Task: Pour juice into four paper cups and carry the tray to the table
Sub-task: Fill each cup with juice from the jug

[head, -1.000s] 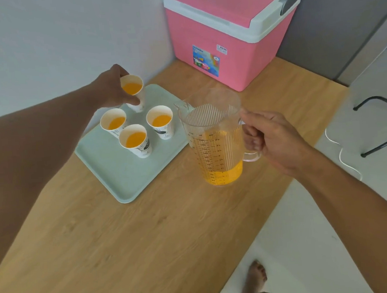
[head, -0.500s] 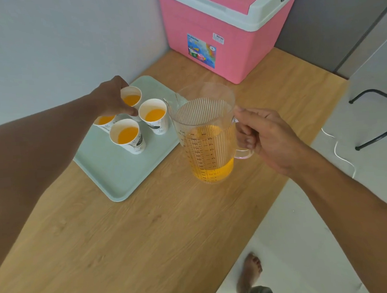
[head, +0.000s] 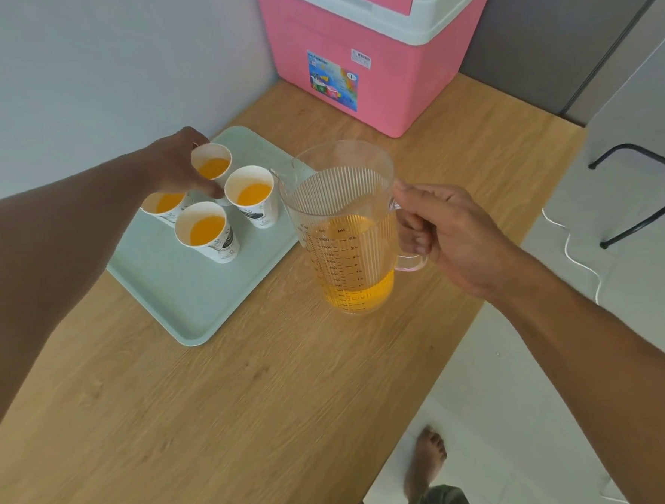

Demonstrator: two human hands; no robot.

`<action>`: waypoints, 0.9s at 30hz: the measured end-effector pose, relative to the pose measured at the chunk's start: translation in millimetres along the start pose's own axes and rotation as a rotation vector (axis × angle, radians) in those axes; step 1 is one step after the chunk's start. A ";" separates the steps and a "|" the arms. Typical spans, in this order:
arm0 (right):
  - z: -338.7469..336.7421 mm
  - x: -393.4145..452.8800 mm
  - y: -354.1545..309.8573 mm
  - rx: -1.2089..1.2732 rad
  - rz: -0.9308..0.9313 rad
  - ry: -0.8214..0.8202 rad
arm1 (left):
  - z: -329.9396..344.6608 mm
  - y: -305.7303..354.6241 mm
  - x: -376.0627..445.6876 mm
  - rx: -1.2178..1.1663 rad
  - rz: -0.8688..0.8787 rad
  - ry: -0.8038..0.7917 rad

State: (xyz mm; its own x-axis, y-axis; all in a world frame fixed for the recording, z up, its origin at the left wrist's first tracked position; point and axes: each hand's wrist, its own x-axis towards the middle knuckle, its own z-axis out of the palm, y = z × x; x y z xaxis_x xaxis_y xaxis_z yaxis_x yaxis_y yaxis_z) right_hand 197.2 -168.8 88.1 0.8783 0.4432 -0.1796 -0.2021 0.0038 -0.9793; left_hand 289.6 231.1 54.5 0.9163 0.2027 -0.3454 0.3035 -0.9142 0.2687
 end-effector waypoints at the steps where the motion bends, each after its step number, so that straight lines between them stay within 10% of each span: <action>1: -1.0 -0.1 0.0 0.006 -0.001 -0.001 | -7.1 -1.5 -1.6 -0.004 0.005 -0.023; 12: -29.3 -7.8 -11.9 0.044 -0.048 -0.029 | -77.1 37.9 -96.8 0.002 0.167 0.072; 27: -145.6 -50.6 -23.9 0.031 -0.136 0.056 | 120.4 231.2 -170.5 -0.702 0.415 -0.137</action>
State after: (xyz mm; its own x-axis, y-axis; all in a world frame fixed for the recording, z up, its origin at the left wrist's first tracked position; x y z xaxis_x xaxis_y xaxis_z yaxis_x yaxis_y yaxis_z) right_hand 220.6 -321.8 107.0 0.9213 0.3855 -0.0508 -0.0917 0.0883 -0.9919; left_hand 172.1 -57.0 67.2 0.9635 -0.1895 -0.1889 0.0815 -0.4644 0.8819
